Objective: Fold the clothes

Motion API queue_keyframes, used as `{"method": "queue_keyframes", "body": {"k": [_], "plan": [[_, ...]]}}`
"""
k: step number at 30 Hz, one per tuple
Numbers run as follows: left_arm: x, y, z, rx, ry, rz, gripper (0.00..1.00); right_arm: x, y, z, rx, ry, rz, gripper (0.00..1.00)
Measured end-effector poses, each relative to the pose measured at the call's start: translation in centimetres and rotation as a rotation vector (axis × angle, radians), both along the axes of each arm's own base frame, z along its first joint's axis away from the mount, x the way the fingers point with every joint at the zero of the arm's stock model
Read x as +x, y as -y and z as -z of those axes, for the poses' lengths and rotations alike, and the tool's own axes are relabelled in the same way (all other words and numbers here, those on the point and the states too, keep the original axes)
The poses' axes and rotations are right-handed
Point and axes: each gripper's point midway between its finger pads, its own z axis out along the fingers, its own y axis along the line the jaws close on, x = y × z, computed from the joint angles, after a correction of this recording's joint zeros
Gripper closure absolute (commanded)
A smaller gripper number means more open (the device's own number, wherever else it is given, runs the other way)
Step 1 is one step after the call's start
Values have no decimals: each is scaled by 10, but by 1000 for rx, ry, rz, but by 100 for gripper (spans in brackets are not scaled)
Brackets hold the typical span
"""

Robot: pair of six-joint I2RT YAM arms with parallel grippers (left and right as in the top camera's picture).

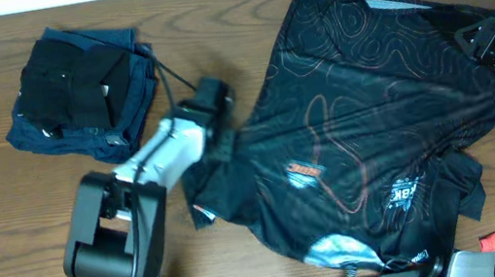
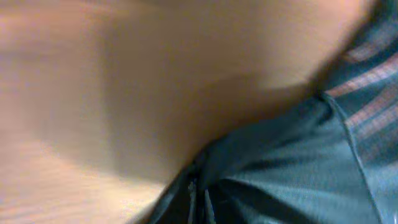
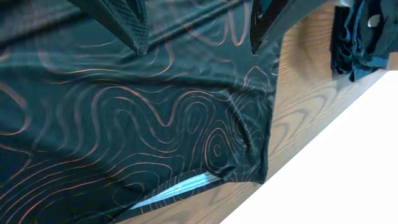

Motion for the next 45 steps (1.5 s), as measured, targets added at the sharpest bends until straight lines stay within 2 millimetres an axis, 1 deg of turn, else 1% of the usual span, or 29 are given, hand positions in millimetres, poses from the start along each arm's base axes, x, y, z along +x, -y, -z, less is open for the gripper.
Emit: {"method": "queue_keyframes", "body": {"k": [2, 3, 6, 8, 9, 10, 11, 12, 13, 15, 17, 19, 20, 22, 25, 27, 29, 30, 31, 33, 34, 35, 36, 37, 40, 43, 45], "plan": [[21, -28, -7, 36, 38, -87, 94, 0, 0, 1, -15, 0, -7, 46], [34, -43, -13, 48, 64, -130, 94, 0, 0, 1, -25, -2, -11, 44], [68, -82, -39, 61, 147, -242, 92, 2, -5, 5, -69, -15, -28, 40], [83, -97, -57, 54, 182, -286, 79, 4, -7, 9, -106, -31, -31, 39], [88, -102, -65, 47, 192, -300, 73, 5, -7, 12, -123, -42, -31, 39], [91, -103, -72, 38, 198, -305, 67, 6, -7, 17, -139, -56, -30, 38], [94, -103, -78, 28, 200, -307, 65, 8, -7, 22, -151, -68, -29, 38], [95, -101, -84, 17, 196, -307, 62, 10, -6, 27, -165, -81, -27, 38], [95, -99, -88, 7, 188, -306, 57, 12, -4, 34, -175, -97, -22, 38], [91, -90, -95, -26, 160, -293, 50, 16, 3, 54, -201, -146, -6, 39], [85, -82, -99, -61, 120, -279, 45, 18, 14, 81, -225, -217, 21, 40], [75, -69, -100, -111, 69, -260, 44, 18, 26, 112, -244, -296, 50, 43], [70, -65, -99, -130, 43, -253, 43, 18, 28, 123, -246, -318, 56, 44], [54, -51, -97, -182, -32, -234, 43, 19, 34, 151, -242, -371, 81, 48], [37, -32, -96, -247, -113, -205, 42, 18, 38, 183, -214, -428, 107, 48], [22, -16, -96, -276, -170, -175, 41, 17, 41, 197, -198, -451, 123, 47], [12, 1, -97, -290, -206, -138, 38, 23, 44, 198, -201, -435, 138, 48], [6, 10, -97, -295, -224, -115, 36, 24, 45, 198, -201, -432, 141, 50], [0, 19, -97, -296, -238, -92, 35, 23, 46, 201, -204, -439, 145, 54], [-9, 38, -97, -301, -255, -43, 33, 23, 48, 202, -206, -444, 163, 68], [-14, 46, -96, -302, -263, -22, 33, 22, 49, 202, -212, -446, 168, 78], [-19, 55, -95, -301, -270, 2, 32, 21, 52, 203, -225, -454, 175, 91], [-24, 61, -92, -297, -280, 22, 32, 19, 56, 204, -235, -463, 195, 98], [-33, 67, -88, -288, -298, 43, 32, 18, 60, 205, -243, -470, 206, 99], [-55, 78, -74, -262, -349, 85, 32, 12, 77, 206, -254, -488, 269, 99], [-76, 80, -62, -235, -402, 109, 31, 0, 102, 206, -263, -510, 345, 99], [-88, 80, -54, -218, -434, 117, 31, -13, 121, 206, -249, -529, 402, 99]]}}
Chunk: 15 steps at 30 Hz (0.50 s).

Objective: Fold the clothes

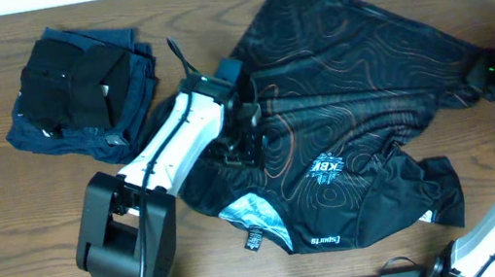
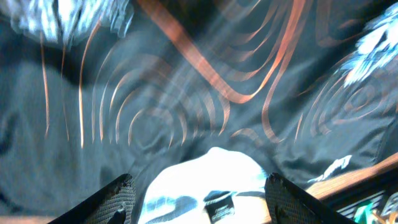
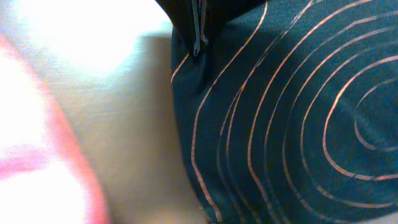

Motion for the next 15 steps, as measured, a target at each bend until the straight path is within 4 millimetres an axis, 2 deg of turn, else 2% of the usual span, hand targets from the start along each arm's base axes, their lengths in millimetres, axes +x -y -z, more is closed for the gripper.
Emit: {"method": "queue_keyframes", "body": {"k": [1, 5, 9, 11, 12, 13, 14, 15], "plan": [[-5, 0, 3, 7, -12, 6, 31, -7, 10, 0, 5, -3, 29, 99], [-14, -1, 8, 18, -32, 19, 30, -23, 35, -1, 68, 35, 85, 84], [-8, 4, 9, 3, -5, 22, 30, -24, 35, -6, 152, 100, 76, 82], [-4, 6, 10, -7, 14, 22, 31, -16, 29, -18, 182, 154, 54, 82], [-1, 8, 10, -14, 27, 22, 33, -11, 26, -29, 192, 194, 36, 82], [3, 10, 10, -22, 41, 20, 44, -6, 24, -43, 192, 234, 20, 82], [7, 13, 11, -32, 58, 15, 59, 1, 21, -65, 188, 295, -3, 82], [11, 15, 12, -42, 78, 14, 67, 5, 19, -88, 175, 349, -24, 83]]}}
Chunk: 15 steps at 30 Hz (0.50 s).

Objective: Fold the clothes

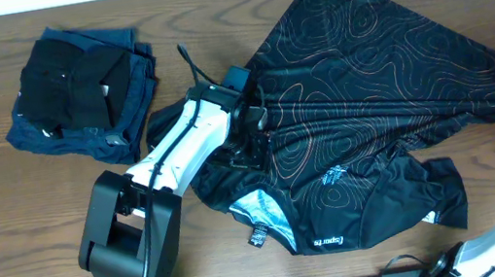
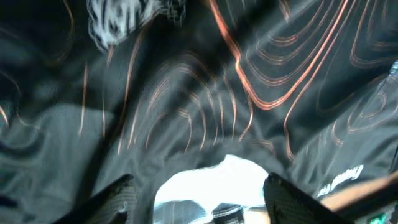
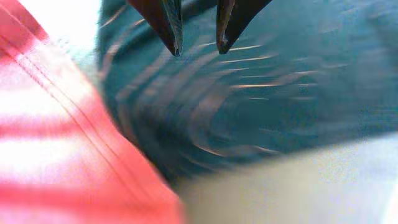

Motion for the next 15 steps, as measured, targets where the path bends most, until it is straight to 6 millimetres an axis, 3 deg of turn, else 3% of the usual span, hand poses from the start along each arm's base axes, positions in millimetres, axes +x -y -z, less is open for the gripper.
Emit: {"method": "queue_keyframes", "body": {"k": [1, 4, 7, 10, 15], "plan": [[3, 1, 1, -6, 14, -1, 76, 3, -3, -21, -17, 48, -13, 83], [13, -1, 9, 14, 58, -23, 87, 9, -21, -87, -77, 188, -67, 84], [13, -12, 26, 84, 45, -42, 90, 14, -54, -132, -108, 279, -145, 84], [5, -26, 48, 154, -24, -52, 90, 18, -89, -149, -104, 315, -227, 83], [0, -47, 49, 213, -98, -96, 94, 30, -134, -145, -81, 303, -336, 82]]}}
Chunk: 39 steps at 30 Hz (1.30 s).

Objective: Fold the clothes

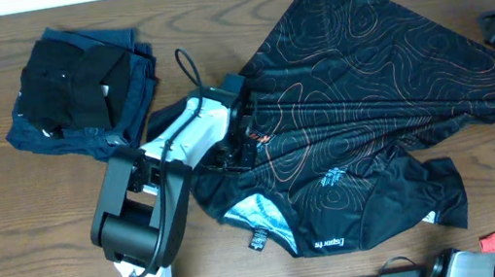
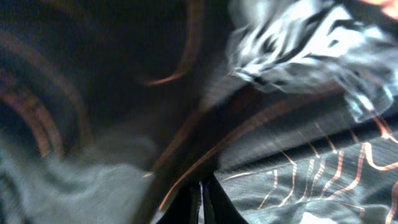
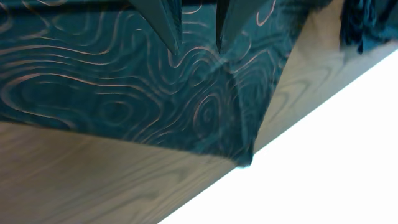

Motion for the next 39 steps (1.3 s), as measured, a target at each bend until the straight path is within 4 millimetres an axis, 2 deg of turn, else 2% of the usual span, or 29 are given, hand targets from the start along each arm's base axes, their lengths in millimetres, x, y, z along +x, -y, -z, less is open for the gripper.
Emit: {"method": "queue_keyframes", "body": {"k": [5, 8, 12, 15, 17, 18, 19, 23, 27, 30, 33, 36, 39], "plan": [[4, -46, 0, 118, -29, -88, 93, 21, -38, 17, -54, -20, -94, 82], [11, -76, 0, 169, -34, -153, 93, 44, -56, 39, -109, -23, -146, 82], [17, -112, 0, 220, -51, -231, 93, 76, -72, 83, -149, -34, -192, 84], [18, -128, -1, 243, -61, -264, 88, 93, -79, 122, -158, -59, -211, 87], [16, -133, -2, 250, -71, -281, 83, 100, -80, 151, -158, -86, -215, 92], [16, -134, -2, 250, -72, -281, 75, 101, -81, 164, -155, -102, -217, 92], [15, -135, -2, 249, -77, -278, 71, 101, -81, 177, -150, -123, -216, 92], [16, -127, -4, 208, -88, -289, 55, 95, -79, 227, -126, -221, -186, 92], [26, -108, -16, 98, -59, -318, 41, 98, -74, 232, -122, -234, -157, 99], [43, -92, -40, -11, 25, -335, 34, 94, -63, 234, -142, -280, -97, 99], [58, -78, -68, -107, 121, -340, 31, 82, -34, 234, -187, -349, 4, 99], [68, -70, -87, -172, 190, -338, 30, 57, 20, 232, -220, -433, 159, 99], [76, -62, -91, -205, 226, -327, 30, 26, 76, 230, -209, -490, 296, 96]]}}
